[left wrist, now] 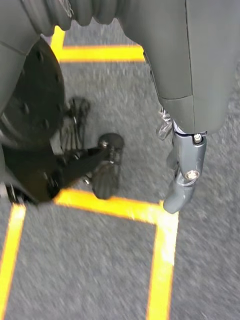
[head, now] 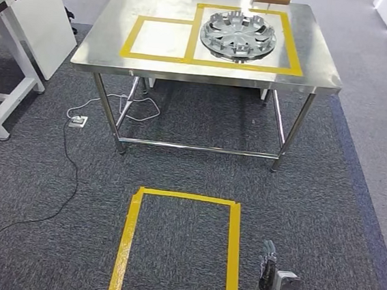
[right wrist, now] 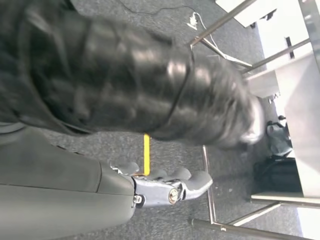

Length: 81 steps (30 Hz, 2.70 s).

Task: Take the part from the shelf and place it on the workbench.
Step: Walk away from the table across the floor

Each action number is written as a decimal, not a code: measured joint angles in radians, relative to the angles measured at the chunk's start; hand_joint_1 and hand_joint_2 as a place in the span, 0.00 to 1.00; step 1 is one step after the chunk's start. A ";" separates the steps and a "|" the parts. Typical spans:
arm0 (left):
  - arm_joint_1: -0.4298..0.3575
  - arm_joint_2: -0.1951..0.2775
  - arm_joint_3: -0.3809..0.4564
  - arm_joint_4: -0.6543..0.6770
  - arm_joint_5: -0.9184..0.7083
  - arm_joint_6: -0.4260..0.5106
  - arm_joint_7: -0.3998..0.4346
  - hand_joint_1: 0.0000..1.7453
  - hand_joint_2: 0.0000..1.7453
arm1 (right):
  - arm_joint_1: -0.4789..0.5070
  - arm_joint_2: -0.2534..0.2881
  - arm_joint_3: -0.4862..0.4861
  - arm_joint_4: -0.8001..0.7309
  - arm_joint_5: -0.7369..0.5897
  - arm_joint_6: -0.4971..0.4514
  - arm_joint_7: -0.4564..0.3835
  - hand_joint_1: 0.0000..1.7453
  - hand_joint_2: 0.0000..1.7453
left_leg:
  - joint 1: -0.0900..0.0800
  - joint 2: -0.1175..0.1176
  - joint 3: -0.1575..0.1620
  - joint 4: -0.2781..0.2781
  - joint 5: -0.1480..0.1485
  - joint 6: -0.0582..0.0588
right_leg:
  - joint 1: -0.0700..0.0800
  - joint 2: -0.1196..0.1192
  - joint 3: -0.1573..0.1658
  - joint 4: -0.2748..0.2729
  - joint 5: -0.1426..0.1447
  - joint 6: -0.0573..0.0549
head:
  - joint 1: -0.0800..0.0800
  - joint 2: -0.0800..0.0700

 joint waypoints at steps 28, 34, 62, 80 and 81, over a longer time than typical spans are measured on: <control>-0.006 0.005 -0.020 0.005 0.024 -0.010 -0.001 0.00 1.00 | -0.012 -0.001 0.035 0.018 -0.004 -0.033 0.000 0.00 0.00 | 0.002 0.007 -0.006 -0.074 0.130 0.005 | 0.005 0.005 0.035 0.007 -0.049 0.009 | 0.005 0.000; 0.000 0.008 -0.023 0.008 0.027 -0.010 -0.001 0.00 1.00 | -0.007 -0.001 0.045 0.021 -0.005 -0.035 0.000 0.00 0.00 | 0.010 0.000 -0.037 0.205 -0.104 -0.024 | 0.000 -0.002 -0.063 0.014 0.040 -0.011 | -0.009 0.000; 0.002 0.011 -0.029 0.010 0.040 -0.010 -0.002 0.00 1.00 | -0.010 -0.004 0.059 0.033 -0.014 -0.046 0.000 0.00 0.00 | 0.009 0.000 -0.002 0.053 -0.048 -0.013 | -0.001 0.003 0.002 -0.006 -0.009 -0.012 | -0.003 0.000; 0.000 0.012 -0.060 0.010 0.069 -0.010 -0.003 0.00 1.00 | -0.003 -0.010 0.092 0.026 0.003 -0.081 -0.001 0.00 0.00 | -0.006 -0.002 0.170 -0.084 -0.053 0.025 | -0.004 0.004 -0.121 0.047 0.059 0.021 | 0.000 0.000; -0.001 0.012 -0.063 0.010 0.070 -0.010 -0.003 0.00 1.00 | -0.002 -0.010 0.095 0.025 0.002 -0.081 -0.001 0.00 0.00 | -0.008 -0.002 0.166 -0.083 -0.050 0.028 | -0.006 0.005 -0.122 0.047 0.063 0.027 | -0.001 0.000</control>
